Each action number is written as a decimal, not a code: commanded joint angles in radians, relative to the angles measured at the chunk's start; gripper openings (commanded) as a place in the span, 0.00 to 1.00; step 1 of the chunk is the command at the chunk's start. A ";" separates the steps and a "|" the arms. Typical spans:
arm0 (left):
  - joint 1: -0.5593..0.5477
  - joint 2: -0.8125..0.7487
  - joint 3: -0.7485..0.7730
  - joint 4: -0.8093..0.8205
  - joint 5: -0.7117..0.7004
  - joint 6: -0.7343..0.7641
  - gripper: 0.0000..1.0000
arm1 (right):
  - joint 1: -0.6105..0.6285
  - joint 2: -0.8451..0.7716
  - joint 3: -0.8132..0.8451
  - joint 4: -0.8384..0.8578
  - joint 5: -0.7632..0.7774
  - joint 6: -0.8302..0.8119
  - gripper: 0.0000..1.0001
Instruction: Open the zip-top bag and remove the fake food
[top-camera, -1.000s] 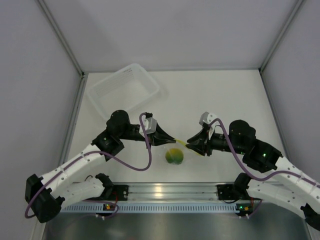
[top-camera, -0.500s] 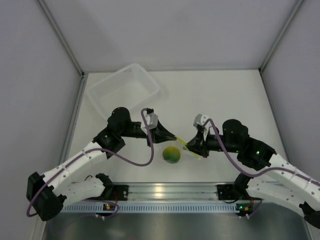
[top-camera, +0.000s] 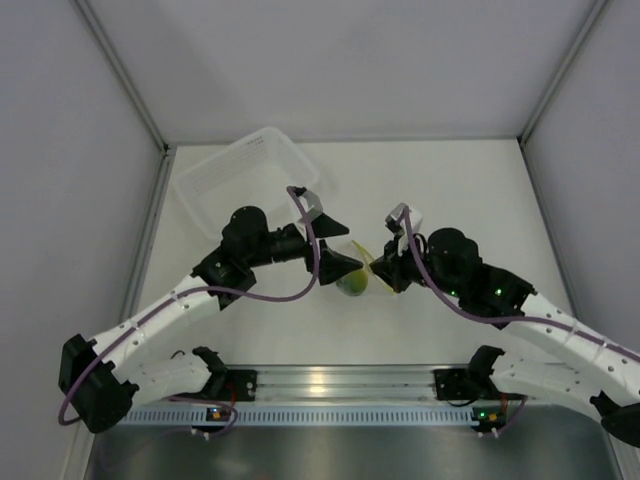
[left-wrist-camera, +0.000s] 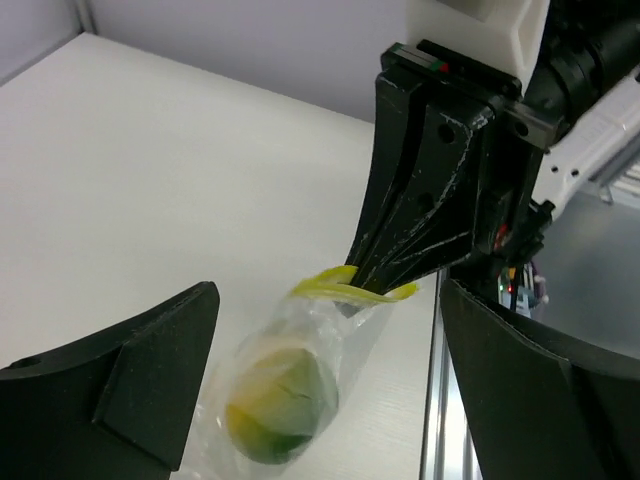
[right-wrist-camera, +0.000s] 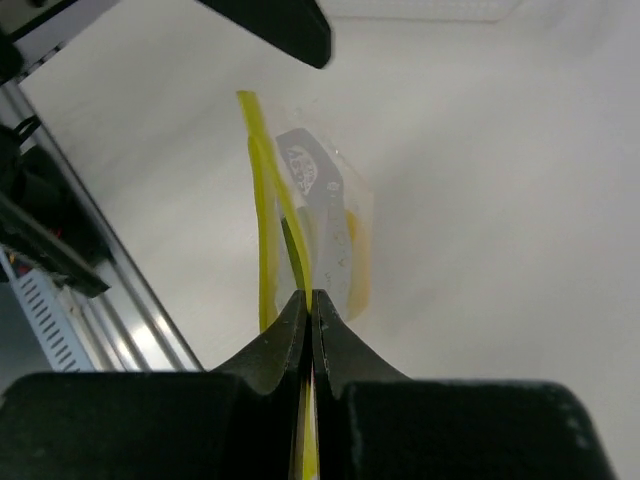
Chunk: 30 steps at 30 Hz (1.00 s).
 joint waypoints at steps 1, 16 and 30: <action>0.002 0.001 0.026 0.037 -0.182 -0.142 0.98 | -0.006 0.025 0.033 0.077 0.252 0.161 0.00; -0.127 0.115 -0.002 -0.021 -0.731 -0.474 0.69 | 0.012 0.232 0.071 0.074 0.575 0.387 0.00; -0.142 0.242 -0.026 0.112 -0.636 -0.562 0.66 | 0.021 0.288 0.085 0.097 0.529 0.429 0.00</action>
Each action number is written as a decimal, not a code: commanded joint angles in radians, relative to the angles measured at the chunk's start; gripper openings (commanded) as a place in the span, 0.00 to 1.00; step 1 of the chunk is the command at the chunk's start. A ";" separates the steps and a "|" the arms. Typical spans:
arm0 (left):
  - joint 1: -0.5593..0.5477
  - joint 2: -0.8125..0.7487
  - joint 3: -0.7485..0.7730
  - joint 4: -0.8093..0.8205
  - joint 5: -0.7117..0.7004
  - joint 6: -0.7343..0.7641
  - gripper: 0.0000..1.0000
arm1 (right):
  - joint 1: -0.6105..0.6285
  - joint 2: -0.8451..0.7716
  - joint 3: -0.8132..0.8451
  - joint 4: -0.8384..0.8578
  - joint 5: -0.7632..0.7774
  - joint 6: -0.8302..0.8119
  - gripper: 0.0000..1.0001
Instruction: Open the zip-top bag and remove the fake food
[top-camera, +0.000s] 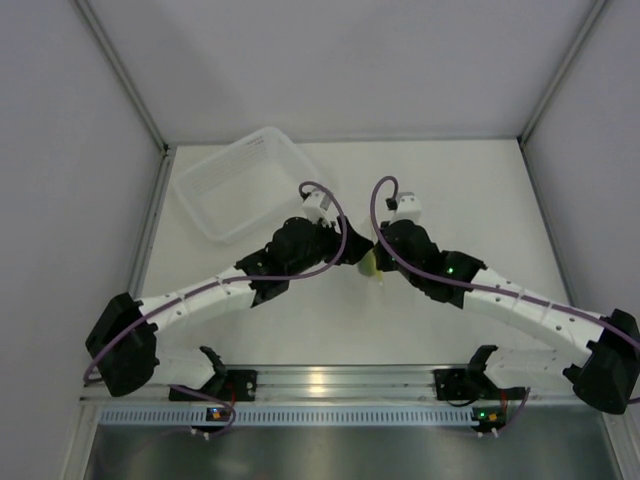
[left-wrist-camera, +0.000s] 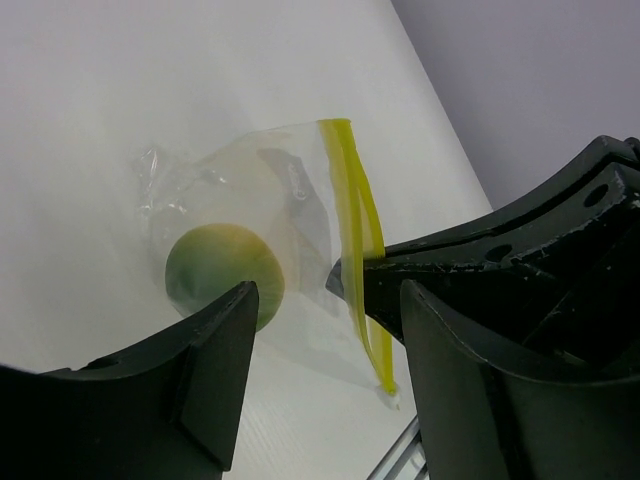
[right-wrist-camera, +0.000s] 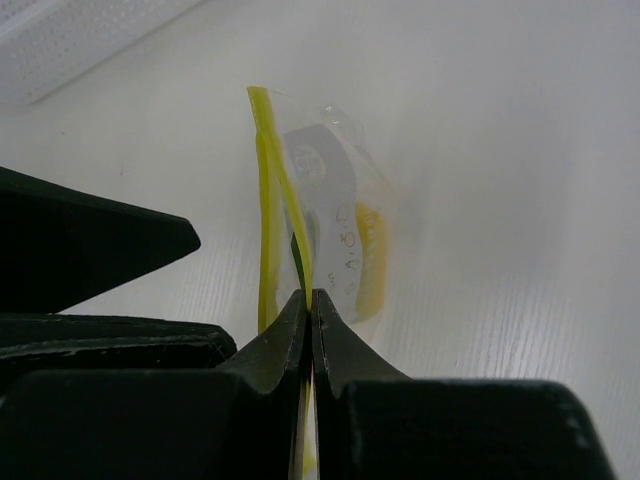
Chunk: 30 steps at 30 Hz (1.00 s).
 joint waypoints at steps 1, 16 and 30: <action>-0.007 0.022 -0.003 0.094 0.019 -0.028 0.64 | 0.011 0.006 0.046 0.076 -0.013 0.021 0.00; -0.067 0.137 0.060 0.021 -0.128 0.049 0.00 | 0.029 0.046 0.059 0.080 -0.012 0.024 0.00; -0.013 0.083 0.006 -0.324 -0.363 0.009 0.00 | -0.086 0.079 0.062 -0.199 0.261 -0.148 0.00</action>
